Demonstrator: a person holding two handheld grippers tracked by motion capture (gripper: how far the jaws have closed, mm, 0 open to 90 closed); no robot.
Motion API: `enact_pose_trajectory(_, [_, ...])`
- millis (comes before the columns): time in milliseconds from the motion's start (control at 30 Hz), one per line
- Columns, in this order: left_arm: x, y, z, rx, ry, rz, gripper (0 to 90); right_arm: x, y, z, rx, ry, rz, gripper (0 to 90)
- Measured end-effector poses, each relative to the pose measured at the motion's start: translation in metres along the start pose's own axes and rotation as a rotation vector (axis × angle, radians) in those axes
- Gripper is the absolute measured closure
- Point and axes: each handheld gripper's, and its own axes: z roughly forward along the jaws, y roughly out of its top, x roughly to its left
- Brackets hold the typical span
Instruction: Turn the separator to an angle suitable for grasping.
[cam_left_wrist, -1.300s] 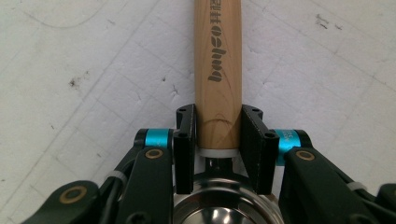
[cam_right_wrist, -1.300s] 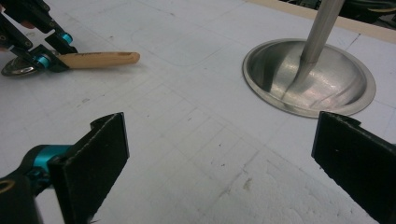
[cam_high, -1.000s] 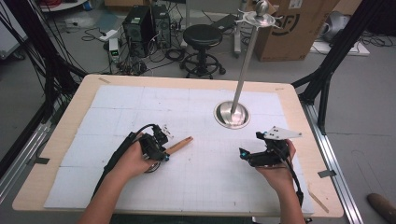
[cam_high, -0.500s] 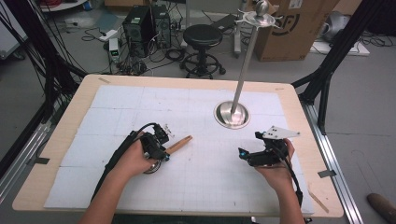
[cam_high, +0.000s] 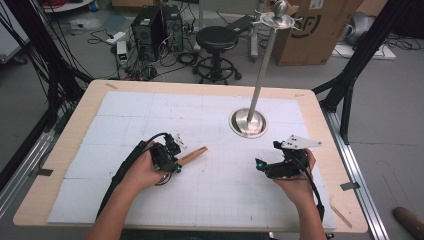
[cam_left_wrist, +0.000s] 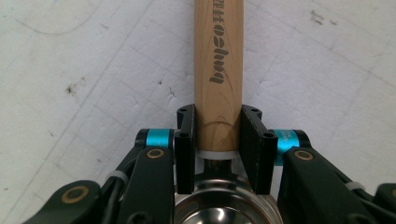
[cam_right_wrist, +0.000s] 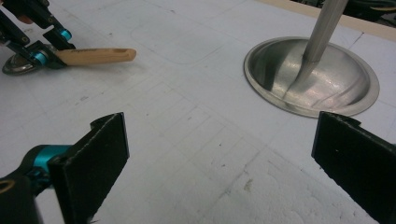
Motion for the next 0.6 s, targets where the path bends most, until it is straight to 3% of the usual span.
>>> enact_pose_trajectory(67, [0.0,-0.001,-0.004,-0.019,0.001,0.001,69.0,0.0,0.0,-0.001,0.001,-0.004,0.0,2.7])
enact_pose_trajectory(167, [-0.001,-0.003,-0.013,-0.091,-0.011,0.003,69.0,0.0,0.0,-0.001,0.003,-0.002,0.0,2.7])
enact_pose_trajectory(367, [-0.011,-0.009,-0.036,-0.29,-0.048,0.058,69.0,0.001,0.0,-0.004,-0.01,-0.001,-0.007,2.7])
enact_pose_trajectory(433, [-0.013,-0.013,-0.042,-0.37,-0.065,0.059,69.0,0.002,0.001,-0.005,-0.018,0.003,-0.013,2.7])
enact_pose_trajectory(600, [-0.009,-0.017,-0.057,-0.487,-0.122,0.037,69.0,0.002,0.002,-0.009,-0.044,0.011,-0.007,2.7])
